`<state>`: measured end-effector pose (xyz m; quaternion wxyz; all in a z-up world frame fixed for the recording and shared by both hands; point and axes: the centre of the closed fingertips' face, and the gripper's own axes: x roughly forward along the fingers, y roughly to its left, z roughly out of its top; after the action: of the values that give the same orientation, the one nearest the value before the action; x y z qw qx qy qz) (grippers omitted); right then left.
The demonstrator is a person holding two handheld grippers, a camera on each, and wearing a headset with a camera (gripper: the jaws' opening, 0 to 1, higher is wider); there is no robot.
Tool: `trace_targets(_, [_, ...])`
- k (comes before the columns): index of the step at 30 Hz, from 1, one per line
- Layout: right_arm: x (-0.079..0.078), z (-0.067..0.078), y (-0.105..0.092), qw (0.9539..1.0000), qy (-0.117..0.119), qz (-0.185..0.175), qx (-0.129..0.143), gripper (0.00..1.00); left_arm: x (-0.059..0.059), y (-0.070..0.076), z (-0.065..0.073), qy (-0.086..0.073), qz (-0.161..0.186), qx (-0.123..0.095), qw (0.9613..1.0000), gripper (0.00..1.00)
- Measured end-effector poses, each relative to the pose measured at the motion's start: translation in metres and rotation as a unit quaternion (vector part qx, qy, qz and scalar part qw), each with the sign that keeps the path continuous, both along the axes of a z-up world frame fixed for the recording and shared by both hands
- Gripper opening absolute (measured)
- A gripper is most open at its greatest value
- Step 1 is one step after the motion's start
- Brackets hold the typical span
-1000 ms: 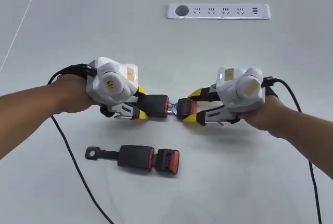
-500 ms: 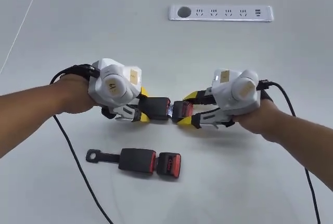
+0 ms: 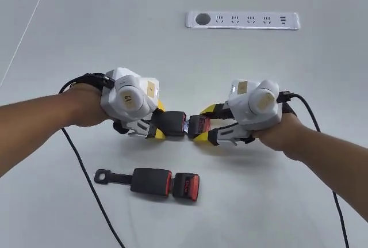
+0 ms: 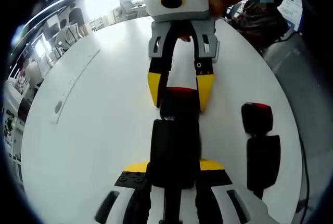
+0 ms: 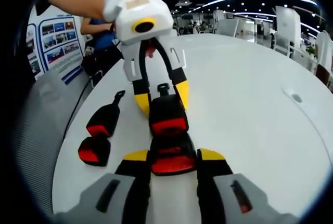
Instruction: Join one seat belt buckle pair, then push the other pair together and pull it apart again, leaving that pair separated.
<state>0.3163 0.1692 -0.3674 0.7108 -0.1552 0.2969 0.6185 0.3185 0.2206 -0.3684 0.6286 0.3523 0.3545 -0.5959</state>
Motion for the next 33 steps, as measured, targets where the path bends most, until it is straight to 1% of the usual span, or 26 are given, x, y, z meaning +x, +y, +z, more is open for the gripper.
trace_targets(3, [0.001,-0.001,0.000,1.0000,0.000,0.002,-0.003,0.33,-0.001,-0.001,0.000,-0.001,-0.005,0.001,1.0000,0.33])
trace_targets(9, [0.001,-0.002,-0.001,1.0000,-0.001,0.004,-0.007,0.33,0.003,0.000,-0.003,0.000,-0.009,0.001,1.0000,0.33])
trace_targets(15, [0.002,-0.003,-0.001,0.9999,0.000,0.006,-0.009,0.33,0.004,0.000,-0.006,-0.001,-0.021,0.001,0.9998,0.33])
trace_targets(17, [0.002,-0.003,-0.002,0.9999,-0.001,0.008,-0.013,0.33,0.005,0.001,-0.007,-0.001,-0.026,0.004,0.9996,0.34])
trace_targets(22, [0.002,-0.003,-0.002,0.9998,-0.002,0.009,-0.019,0.33,0.006,0.001,-0.008,-0.001,-0.025,0.004,0.9997,0.34])
trace_targets(26, [0.002,-0.003,-0.002,0.9997,-0.003,0.008,-0.022,0.33,0.007,0.000,-0.009,-0.001,-0.030,0.010,0.9995,0.34])
trace_targets(31, [0.002,-0.003,-0.007,0.9996,-0.003,0.008,-0.027,0.33,0.007,0.001,-0.009,-0.001,-0.030,0.005,0.9996,0.34])
trace_targets(33, [0.001,-0.003,-0.011,0.9995,-0.002,0.007,-0.031,0.33,0.007,0.001,-0.009,0.000,-0.030,0.006,0.9995,0.34])
